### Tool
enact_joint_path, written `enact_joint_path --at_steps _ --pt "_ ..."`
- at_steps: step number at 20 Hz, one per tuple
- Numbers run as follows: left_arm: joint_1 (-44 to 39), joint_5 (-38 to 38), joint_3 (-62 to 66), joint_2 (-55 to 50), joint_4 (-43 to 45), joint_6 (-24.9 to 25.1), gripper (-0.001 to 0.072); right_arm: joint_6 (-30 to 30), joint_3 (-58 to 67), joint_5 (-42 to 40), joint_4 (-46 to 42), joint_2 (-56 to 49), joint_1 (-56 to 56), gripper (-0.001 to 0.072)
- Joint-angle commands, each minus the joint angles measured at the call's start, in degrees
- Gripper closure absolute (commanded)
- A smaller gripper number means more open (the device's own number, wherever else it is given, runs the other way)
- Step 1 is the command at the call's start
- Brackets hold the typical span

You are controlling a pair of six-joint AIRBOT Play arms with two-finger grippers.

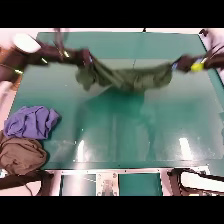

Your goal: Fold the shirts.

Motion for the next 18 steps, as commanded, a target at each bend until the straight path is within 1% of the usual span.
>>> enact_joint_path --at_steps 1,3,4,7,8,9,10,11,13,15,16,17,18 --pt "0.2 -7.0 13.5 10.9 11.6 -6.2 0.0680 4.8 18.4 0.6 1.1 6.5 0.0 0.0696" --pt "0.2 -11.2 18.3 15.9 14.1 -7.2 0.0680 6.8 25.9 -0.9 0.6 10.3 0.0 0.0696" --pt "0.2 -13.2 20.1 18.0 17.1 -7.8 0.0680 8.4 27.9 -1.9 -0.9 12.3 0.0 0.0695" --pt "0.2 -21.4 21.9 23.0 33.2 -15.0 0.0679 13.9 27.5 -4.1 -10.3 18.8 0.0 0.0695" --pt "0.2 -24.5 21.8 23.5 37.0 -16.3 0.0679 15.1 26.9 -4.1 -12.7 20.2 0.0 0.0695" --pt "0.2 -28.2 21.7 23.7 39.1 -17.0 0.0679 16.6 25.8 -3.8 -13.8 21.6 0.0 0.0695" --pt "0.2 -30.2 21.1 23.7 39.3 -17.0 0.0679 16.8 24.7 -2.3 -13.8 22.5 0.0 0.0695" --pt "0.2 -30.4 19.9 23.7 39.0 -17.0 0.0679 17.0 23.4 0.5 -13.7 23.1 0.0 0.0694" --pt "0.2 -28.6 14.6 23.7 38.9 -16.8 0.0680 18.7 18.6 7.8 -13.8 23.2 0.1 0.0694" --pt "0.2 -25.0 5.3 23.6 38.6 -14.8 0.0679 18.9 7.8 11.1 -13.6 23.4 0.1 0.0694" --pt "0.2 -21.1 -0.7 23.6 38.1 -14.0 0.0679 18.9 0.9 10.6 -13.5 23.4 0.1 0.0694" --pt "0.2 -15.6 -7.6 23.2 37.5 -12.6 0.0679 18.9 -7.7 8.3 -13.6 23.3 0.1 0.0693" --pt "0.2 -9.9 -13.7 21.9 36.9 -11.4 0.0679 18.9 -16.3 3.8 -13.6 23.2 0.1 0.0693"
